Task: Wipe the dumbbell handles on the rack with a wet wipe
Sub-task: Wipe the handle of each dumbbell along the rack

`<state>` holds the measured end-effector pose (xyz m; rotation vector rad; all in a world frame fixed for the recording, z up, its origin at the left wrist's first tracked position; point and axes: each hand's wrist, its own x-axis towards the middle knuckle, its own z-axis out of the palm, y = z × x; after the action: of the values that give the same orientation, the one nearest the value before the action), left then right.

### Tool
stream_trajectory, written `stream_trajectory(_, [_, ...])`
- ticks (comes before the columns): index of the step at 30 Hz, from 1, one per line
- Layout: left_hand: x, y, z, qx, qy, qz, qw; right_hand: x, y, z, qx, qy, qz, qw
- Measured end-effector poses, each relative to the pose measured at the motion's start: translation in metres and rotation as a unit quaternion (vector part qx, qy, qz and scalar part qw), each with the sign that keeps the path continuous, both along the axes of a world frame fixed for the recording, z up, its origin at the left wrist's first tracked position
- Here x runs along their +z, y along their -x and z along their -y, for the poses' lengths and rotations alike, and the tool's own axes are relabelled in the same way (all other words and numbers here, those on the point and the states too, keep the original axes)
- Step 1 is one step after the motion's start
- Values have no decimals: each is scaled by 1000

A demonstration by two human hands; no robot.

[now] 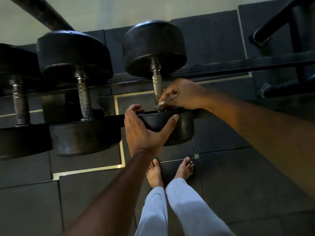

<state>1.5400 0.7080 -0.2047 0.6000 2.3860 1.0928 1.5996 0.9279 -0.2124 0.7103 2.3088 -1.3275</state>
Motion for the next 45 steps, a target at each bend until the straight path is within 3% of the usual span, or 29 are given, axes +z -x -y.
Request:
stream_trajectory(5, [1, -1, -1, 4, 0, -8, 1000, -5, 5, 0, -47, -68, -86, 993])
stream_trajectory(9, [-1, -2, 0, 5, -2, -6, 1000, -9, 23, -8, -113, -182, -165, 963])
stream_trajectory(15, [0, -2, 1, 8, -1, 2, 1000, -15, 32, -6, -145, -268, -196, 932])
stream_trajectory(23, [2, -3, 0, 6, 3, -7, 1000, -20, 62, 5, -86, -243, -138, 956])
stream_trajectory(28, [1, -1, 0, 6, 1, -8, 1000, -24, 68, 10, -45, -297, -118, 946])
stream_trajectory(34, [-1, -2, 0, 4, -1, -14, 1000, -18, 45, 12, -185, -258, -173, 932])
stream_trajectory(40, [-2, -1, 1, -3, -7, -17, 1000, -25, 33, 19, -310, -134, -171, 925])
stream_trajectory(43, [-3, -1, 0, -4, -5, -18, 1000, -30, 34, 22, -402, -58, -140, 903])
stream_trajectory(45, [-3, -1, 1, -3, -7, -17, 1000, -30, 36, 20, -489, 57, -98, 865])
